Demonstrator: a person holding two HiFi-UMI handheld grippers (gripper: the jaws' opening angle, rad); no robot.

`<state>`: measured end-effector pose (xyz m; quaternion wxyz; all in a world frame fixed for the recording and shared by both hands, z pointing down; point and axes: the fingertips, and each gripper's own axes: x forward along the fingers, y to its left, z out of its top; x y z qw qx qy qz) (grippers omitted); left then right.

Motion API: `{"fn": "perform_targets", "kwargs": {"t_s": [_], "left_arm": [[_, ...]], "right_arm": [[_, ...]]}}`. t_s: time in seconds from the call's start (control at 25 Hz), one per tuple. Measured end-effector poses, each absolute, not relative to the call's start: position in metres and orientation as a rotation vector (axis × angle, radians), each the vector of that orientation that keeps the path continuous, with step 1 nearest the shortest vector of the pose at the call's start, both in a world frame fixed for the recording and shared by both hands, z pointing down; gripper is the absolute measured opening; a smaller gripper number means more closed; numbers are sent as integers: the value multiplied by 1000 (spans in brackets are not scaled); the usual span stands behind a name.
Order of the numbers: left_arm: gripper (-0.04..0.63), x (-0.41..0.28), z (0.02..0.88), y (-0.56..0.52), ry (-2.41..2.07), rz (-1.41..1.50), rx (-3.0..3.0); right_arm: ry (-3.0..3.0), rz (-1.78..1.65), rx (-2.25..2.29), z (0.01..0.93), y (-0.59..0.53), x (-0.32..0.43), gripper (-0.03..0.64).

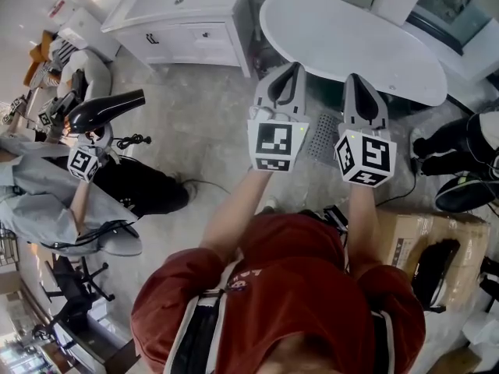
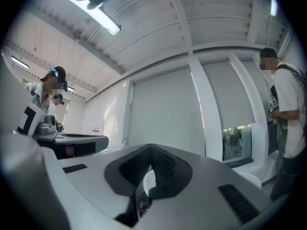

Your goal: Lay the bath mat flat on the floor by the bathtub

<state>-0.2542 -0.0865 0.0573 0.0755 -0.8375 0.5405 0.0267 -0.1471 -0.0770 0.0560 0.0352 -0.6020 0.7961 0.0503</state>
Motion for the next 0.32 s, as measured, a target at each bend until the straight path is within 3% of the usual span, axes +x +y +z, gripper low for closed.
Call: {"fn": "perform_targets", "kwargs": {"t_s": [0.32], "left_arm": [[12, -265, 55, -62, 1621, 93, -2517]], "right_arm": [[2446, 158, -1862, 54, -56, -158, 11]]}}
